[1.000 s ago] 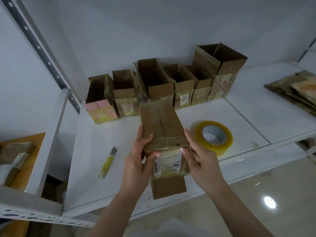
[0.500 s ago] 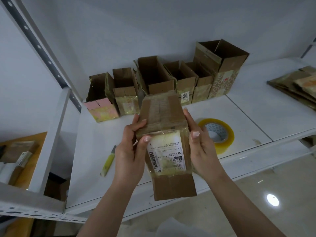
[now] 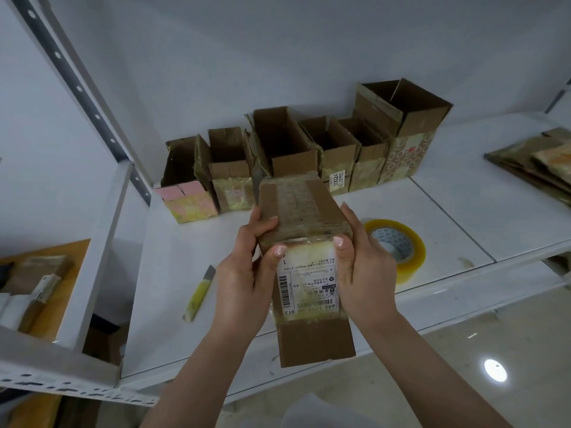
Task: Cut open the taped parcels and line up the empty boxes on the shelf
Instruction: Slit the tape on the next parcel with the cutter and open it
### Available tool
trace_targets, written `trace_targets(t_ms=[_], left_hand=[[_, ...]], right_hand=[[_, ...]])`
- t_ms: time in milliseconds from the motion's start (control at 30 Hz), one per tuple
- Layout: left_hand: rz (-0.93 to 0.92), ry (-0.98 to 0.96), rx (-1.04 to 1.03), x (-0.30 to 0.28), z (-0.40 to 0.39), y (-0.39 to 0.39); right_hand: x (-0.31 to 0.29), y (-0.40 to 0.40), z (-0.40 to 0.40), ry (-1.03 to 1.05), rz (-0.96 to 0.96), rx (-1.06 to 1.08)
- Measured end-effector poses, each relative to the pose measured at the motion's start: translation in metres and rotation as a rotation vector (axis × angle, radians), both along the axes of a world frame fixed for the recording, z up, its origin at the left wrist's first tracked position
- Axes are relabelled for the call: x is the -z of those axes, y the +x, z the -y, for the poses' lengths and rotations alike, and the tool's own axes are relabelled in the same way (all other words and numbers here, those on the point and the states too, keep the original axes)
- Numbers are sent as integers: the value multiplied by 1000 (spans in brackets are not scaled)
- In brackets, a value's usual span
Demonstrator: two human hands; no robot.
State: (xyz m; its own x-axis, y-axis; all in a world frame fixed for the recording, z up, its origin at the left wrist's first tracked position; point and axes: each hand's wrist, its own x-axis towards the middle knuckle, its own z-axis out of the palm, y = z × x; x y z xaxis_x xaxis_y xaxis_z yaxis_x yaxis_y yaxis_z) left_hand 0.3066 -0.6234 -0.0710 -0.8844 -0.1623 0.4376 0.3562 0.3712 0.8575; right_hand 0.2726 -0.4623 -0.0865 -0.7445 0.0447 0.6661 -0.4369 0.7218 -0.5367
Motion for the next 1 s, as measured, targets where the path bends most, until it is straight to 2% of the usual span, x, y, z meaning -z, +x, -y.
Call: trace_targets(t_ms=[267, 500, 700, 833, 1000], left_hand=[[28, 102, -11, 3, 1, -3], [87, 144, 97, 19, 17, -3], [109, 186, 151, 40, 27, 3], [137, 142, 147, 49, 30, 6], [251, 163, 105, 39, 42, 10]], right_hand=[[5, 5, 0, -51, 11, -5], [20, 15, 8, -22, 37, -30], [36, 19, 5, 95, 31, -98], [44, 22, 7, 164, 84, -116], [46, 23, 3, 41, 150, -156]])
